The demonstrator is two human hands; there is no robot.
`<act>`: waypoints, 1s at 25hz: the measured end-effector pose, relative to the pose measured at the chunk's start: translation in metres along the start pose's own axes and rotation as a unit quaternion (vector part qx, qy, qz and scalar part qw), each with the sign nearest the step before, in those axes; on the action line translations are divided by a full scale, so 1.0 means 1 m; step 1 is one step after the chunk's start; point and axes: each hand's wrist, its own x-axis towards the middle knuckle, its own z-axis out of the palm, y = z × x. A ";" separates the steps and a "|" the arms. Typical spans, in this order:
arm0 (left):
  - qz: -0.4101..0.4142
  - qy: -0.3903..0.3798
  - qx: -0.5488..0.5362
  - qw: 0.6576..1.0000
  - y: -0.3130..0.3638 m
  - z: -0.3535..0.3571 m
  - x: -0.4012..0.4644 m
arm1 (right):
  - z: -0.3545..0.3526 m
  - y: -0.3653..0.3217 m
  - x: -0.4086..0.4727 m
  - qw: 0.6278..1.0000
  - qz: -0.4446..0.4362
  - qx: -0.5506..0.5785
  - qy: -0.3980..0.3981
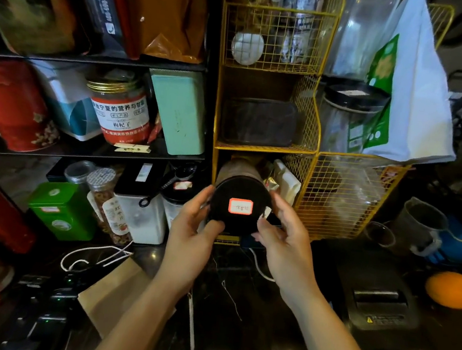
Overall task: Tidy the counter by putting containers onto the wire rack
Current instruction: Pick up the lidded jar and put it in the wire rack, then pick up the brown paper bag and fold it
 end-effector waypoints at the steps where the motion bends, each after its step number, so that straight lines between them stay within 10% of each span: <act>1: -0.005 -0.001 -0.002 1.000 -0.001 0.001 0.001 | 0.000 0.001 0.003 1.000 0.006 0.001 -0.004; 25: -0.048 0.127 0.053 0.989 -0.016 -0.052 -0.094 | 0.037 0.029 -0.056 0.993 0.065 -0.072 -0.060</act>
